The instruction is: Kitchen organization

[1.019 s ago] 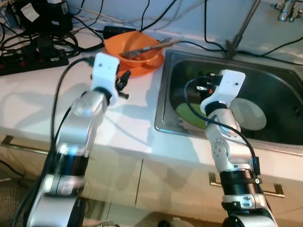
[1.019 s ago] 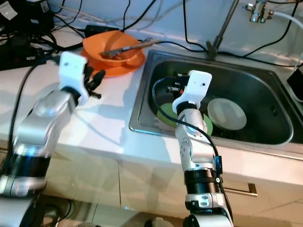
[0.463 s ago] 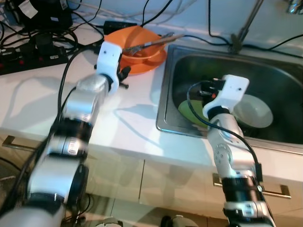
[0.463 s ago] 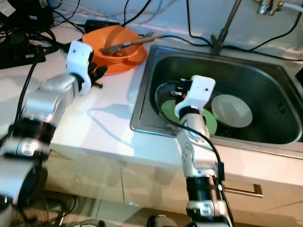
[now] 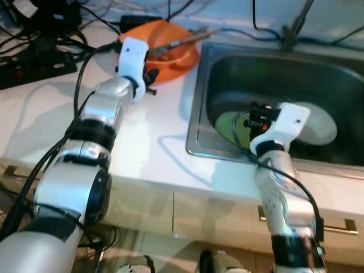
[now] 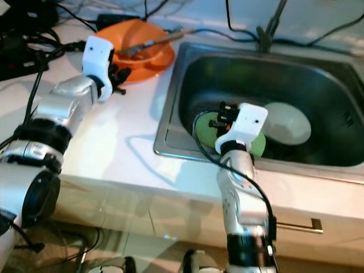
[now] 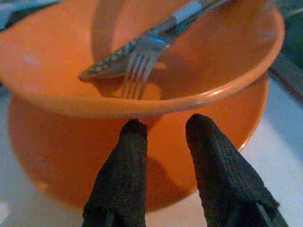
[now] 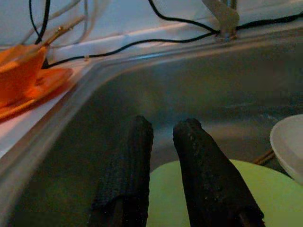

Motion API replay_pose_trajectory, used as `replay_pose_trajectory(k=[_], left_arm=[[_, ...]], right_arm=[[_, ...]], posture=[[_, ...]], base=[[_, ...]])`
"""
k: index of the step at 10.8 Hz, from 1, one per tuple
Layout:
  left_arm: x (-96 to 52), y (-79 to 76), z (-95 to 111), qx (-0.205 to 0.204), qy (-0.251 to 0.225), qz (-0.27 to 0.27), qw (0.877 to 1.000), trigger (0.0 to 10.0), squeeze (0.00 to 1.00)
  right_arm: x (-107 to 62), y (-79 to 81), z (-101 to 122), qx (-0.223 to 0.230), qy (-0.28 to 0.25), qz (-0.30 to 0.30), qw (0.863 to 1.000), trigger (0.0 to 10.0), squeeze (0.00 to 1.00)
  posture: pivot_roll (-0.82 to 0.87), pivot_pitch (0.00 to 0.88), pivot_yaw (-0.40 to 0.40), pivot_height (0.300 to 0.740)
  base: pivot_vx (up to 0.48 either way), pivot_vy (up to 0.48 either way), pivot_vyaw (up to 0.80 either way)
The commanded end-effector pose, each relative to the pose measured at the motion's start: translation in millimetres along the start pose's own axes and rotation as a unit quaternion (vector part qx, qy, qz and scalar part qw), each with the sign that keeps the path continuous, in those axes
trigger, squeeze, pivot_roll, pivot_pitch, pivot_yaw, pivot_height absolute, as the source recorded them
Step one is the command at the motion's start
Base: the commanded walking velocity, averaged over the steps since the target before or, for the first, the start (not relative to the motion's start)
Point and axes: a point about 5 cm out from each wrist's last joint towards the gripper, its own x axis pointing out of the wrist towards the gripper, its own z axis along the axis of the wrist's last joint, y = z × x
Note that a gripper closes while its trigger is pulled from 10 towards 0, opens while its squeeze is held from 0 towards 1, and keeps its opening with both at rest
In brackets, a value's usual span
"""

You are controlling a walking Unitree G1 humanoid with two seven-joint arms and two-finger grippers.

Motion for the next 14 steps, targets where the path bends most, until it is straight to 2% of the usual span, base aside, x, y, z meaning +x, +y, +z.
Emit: replay_pose_trajectory(k=[1,2,5,8,10,12,14], left_arm=[[1.9,0.2,6.0,0.004,-0.005,-0.003,1.000,10.0,0.00],[2.6,1.2,6.5,0.009,0.000,-0.003,1.000,10.0,0.00],[3.4,1.1,4.1,0.005,0.045,-0.020,0.999,10.0,0.00],[-3.8,13.2,-5.2,-0.034,0.111,-0.046,0.992,10.0,0.00],[-8.4,19.4,-6.7,-0.045,0.126,-0.061,0.989,10.0,0.00],[-21.5,31.2,-10.1,-0.060,0.150,-0.076,0.984,10.0,0.00],[-38.7,31.4,-11.3,-0.057,0.157,-0.091,0.982,10.0,0.00]], right_arm=[[-7.0,-2.4,-2.9,-0.004,0.015,-0.013,1.000,10.0,0.00],[-13.9,-2.4,-3.3,-0.002,0.019,-0.018,1.000,10.0,0.00],[-18.3,-2.0,-3.9,0.000,0.029,-0.025,0.999,10.0,0.00],[-12.4,0.6,-5.3,0.003,0.035,-0.019,0.999,10.0,0.00],[-6.9,2.0,-4.3,0.004,0.032,-0.014,0.999,10.0,0.00],[1.1,5.5,-4.8,0.006,0.032,-0.003,0.999,10.0,0.00],[8.6,7.5,-5.0,0.009,0.030,0.004,1.000,10.0,0.00]], posture=[[-0.10,0.223,0.011,0.740],[-0.10,0.234,0.021,0.740],[-0.09,0.247,0.031,0.740],[-0.05,0.223,0.030,0.740],[-0.03,0.209,0.024,0.740],[0.00,0.190,0.007,0.740],[0.02,0.178,-0.007,0.740]], base=[[0.000,0.000,0.00],[0.000,0.000,0.00],[0.000,0.000,0.00],[0.000,0.000,0.00],[0.000,0.000,0.00],[0.000,0.000,0.00],[0.000,0.000,0.00]])
